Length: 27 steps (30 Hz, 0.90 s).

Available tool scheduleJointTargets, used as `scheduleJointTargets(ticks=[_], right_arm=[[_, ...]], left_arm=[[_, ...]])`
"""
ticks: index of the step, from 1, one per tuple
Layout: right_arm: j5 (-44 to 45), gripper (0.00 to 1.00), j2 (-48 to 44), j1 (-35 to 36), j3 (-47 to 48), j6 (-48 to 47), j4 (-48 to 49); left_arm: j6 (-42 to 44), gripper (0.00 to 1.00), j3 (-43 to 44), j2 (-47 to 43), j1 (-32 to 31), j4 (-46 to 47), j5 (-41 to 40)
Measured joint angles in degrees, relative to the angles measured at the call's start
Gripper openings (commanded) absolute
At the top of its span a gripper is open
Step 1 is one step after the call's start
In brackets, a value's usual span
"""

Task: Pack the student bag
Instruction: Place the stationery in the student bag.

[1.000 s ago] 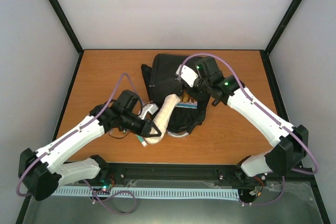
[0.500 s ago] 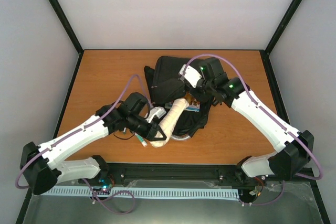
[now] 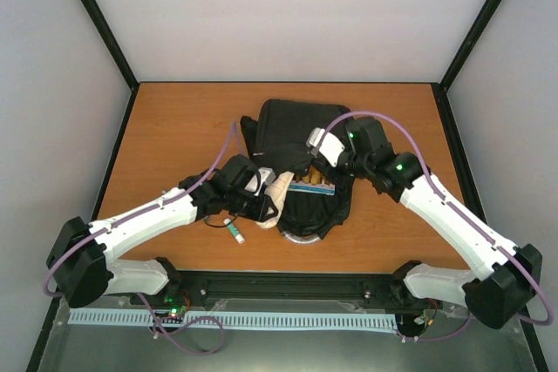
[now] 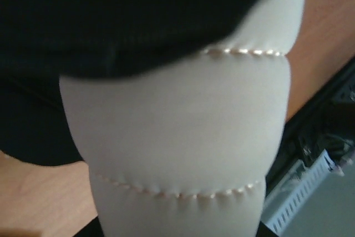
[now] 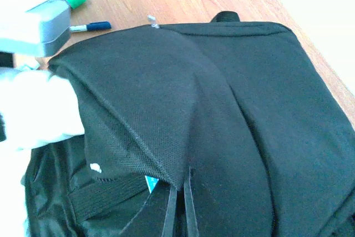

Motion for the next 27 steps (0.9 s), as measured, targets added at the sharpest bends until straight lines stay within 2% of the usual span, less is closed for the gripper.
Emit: scheduleJointTargets(ticks=[4, 8, 12, 16, 22, 27], right_arm=[[-1.9, 0.03, -4.2, 0.0, -6.6, -1.0, 4.3], [-3.1, 0.03, -5.9, 0.0, -10.3, -2.1, 6.8], [-3.5, 0.03, -7.0, -0.1, -12.7, -2.5, 8.9], [-3.6, 0.03, -8.5, -0.8, -15.7, -2.6, 11.3], [-4.4, 0.03, -9.6, -1.2, -17.9, -2.5, 13.7], [-4.9, 0.03, -11.0, -1.6, -19.1, -2.5, 14.6]], left_arm=[[-0.6, 0.19, -0.3, 1.3, -0.5, 2.9, -5.7], [-0.5, 0.27, 1.1, 8.0, -0.6, 4.9, -9.9], [-0.8, 0.42, 2.7, 13.6, -0.7, 7.1, -13.7], [-2.1, 0.64, 3.2, 15.4, -0.7, 8.5, -18.0], [-3.8, 0.81, 3.1, 13.4, -1.0, 9.1, -20.8], [-4.3, 0.84, 2.1, 5.0, -1.9, 9.1, -20.9]])
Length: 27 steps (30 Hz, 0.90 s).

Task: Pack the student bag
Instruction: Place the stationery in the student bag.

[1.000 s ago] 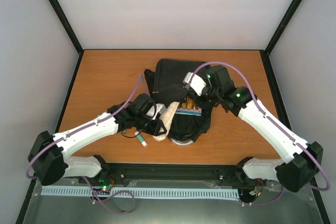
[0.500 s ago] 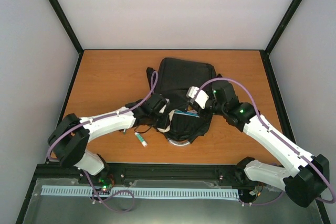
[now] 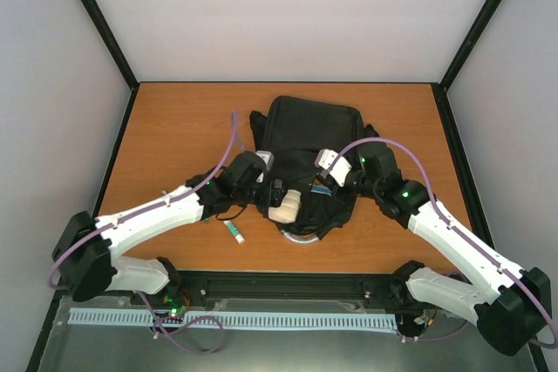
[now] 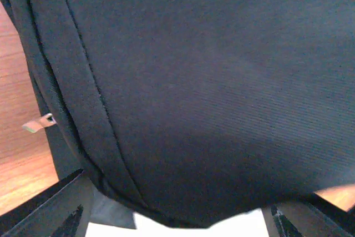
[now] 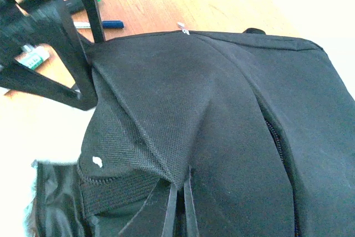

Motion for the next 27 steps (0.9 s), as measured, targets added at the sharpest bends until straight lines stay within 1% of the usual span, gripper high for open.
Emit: scheduleJointTargets(ticks=[3, 6, 7, 9, 12, 15, 16, 19, 27], right_arm=[[-0.3, 0.03, -0.7, -0.2, -0.5, 0.0, 0.0], [-0.6, 0.03, -0.9, -0.4, -0.7, 0.0, 0.0], [-0.7, 0.03, -0.9, -0.4, -0.7, 0.0, 0.0], [-0.8, 0.03, -0.9, -0.5, -0.8, 0.0, 0.0], [-0.9, 0.03, -0.9, -0.6, -0.8, 0.0, 0.0], [-1.0, 0.03, -0.9, -0.6, -0.8, 0.0, 0.0], [-1.0, 0.03, -0.9, -0.6, -0.8, 0.0, 0.0], [-1.0, 0.03, -0.9, -0.6, -0.8, 0.0, 0.0], [-1.0, 0.03, -0.9, -0.7, -0.8, 0.0, 0.0]], left_arm=[[-0.7, 0.82, -0.9, -4.3, -1.6, -0.2, -1.0], [-2.6, 0.77, -3.3, -7.8, -3.9, -0.4, -2.3], [-3.3, 0.73, -4.3, -8.7, -4.9, -0.4, -2.6], [-4.7, 0.63, -6.6, -10.0, -7.2, -0.8, -3.4], [-6.4, 0.38, -9.7, -10.4, -11.3, -1.3, -4.0], [-7.8, 0.04, -12.3, -10.2, -15.0, -0.7, -4.9], [-8.2, 0.01, -13.1, -9.9, -16.2, 0.1, -5.3], [-9.3, 0.01, -14.7, -7.9, -18.2, 2.7, -6.9], [-9.5, 0.01, -19.5, -2.4, -19.4, 17.9, -11.1]])
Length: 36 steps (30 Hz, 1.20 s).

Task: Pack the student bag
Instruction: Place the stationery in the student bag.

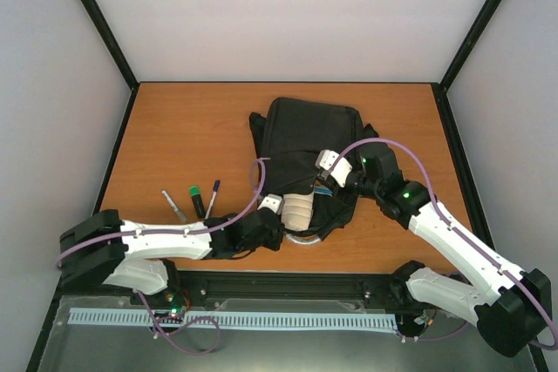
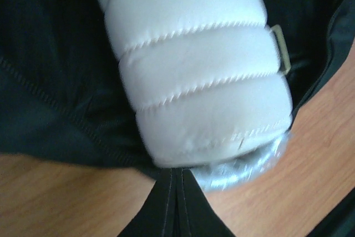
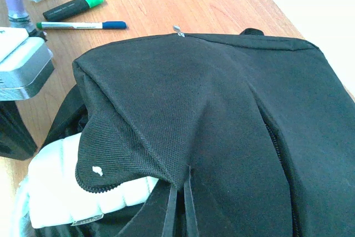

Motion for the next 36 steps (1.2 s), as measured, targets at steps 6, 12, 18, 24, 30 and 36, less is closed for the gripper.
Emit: scheduleJointTargets(ticks=[6, 12, 18, 24, 30, 36], right_arm=[[-0.2, 0.03, 0.0, -0.1, 0.0, 0.0, 0.0], [0.0, 0.03, 0.0, -0.3, 0.0, 0.0, 0.3], [0.1, 0.03, 0.0, -0.7, 0.0, 0.0, 0.9], [0.3, 0.03, 0.0, -1.4, -0.2, 0.0, 1.3], [0.1, 0.03, 0.0, -1.5, -0.7, -0.3, 1.6], [0.0, 0.09, 0.2, -1.5, -0.7, -1.0, 1.4]], left_arm=[[2.0, 0.01, 0.5, 6.4, -0.1, 11.3, -6.6], [3.5, 0.01, 2.5, 13.0, -0.1, 17.3, -14.4], [4.7, 0.01, 6.5, 19.2, -0.1, 23.1, -19.2], [4.5, 0.01, 8.0, 20.4, 0.0, 24.4, -19.4], [3.0, 0.01, 4.9, 13.2, -0.2, 21.4, -15.6], [0.5, 0.10, -1.2, 1.6, -0.3, 15.1, -9.6]])
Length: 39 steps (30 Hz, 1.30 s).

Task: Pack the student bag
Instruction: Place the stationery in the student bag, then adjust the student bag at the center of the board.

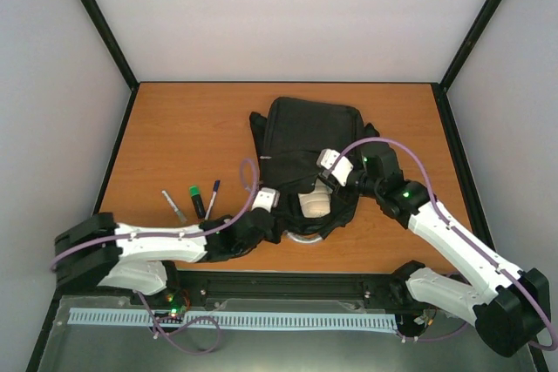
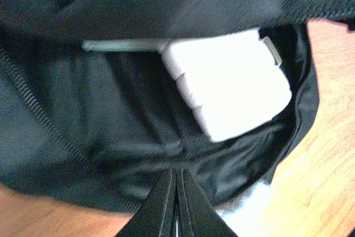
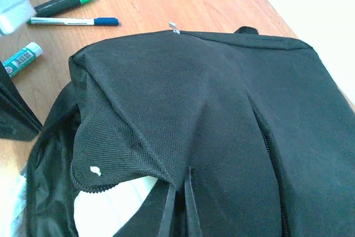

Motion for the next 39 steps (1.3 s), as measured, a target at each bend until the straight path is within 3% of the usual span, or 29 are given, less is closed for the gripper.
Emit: scheduleJointTargets(ticks=[2, 4, 6, 10, 16, 21, 25, 31, 39], right_arm=[[-0.2, 0.25, 0.5, 0.0, 0.0, -0.5, -0.2], [-0.6, 0.48, 1.2, 0.0, 0.0, -1.0, -0.6], [-1.4, 0.61, 2.3, 0.0, 0.0, -1.6, -1.2], [-8.5, 0.74, 4.9, -0.2, 0.3, -6.1, -6.3], [-18.3, 0.78, 4.7, -0.2, 1.6, -10.6, -13.4], [-19.8, 0.76, 4.1, -1.1, 1.9, -10.0, -13.6], [-17.4, 0.74, 4.1, -2.7, 1.9, -7.4, -12.0], [-12.8, 0.73, 5.2, -7.2, 4.7, -3.9, -11.8], [-2.1, 0.73, 9.0, -11.8, 7.9, -1.8, -14.4]], left_arm=[[-1.6, 0.21, -2.2, -4.0, 0.0, -3.8, 1.0], [-3.1, 0.32, -2.8, -6.7, 0.0, -8.0, 1.2], [-4.4, 0.41, -2.8, -8.2, 0.1, -11.1, 1.6], [-5.3, 0.67, -1.9, -9.3, 0.3, -16.2, 3.7], [-3.0, 0.97, -0.7, -16.5, 0.4, -19.4, 7.0], [-1.2, 1.00, -0.6, -27.1, 2.6, -20.2, 6.5], [-0.7, 1.00, 1.8, -27.9, 10.4, -23.4, 7.0], [-0.7, 0.99, 10.4, -14.9, 23.1, -27.0, 12.2], [0.5, 0.95, 15.2, 0.1, 34.4, -24.5, 21.9]])
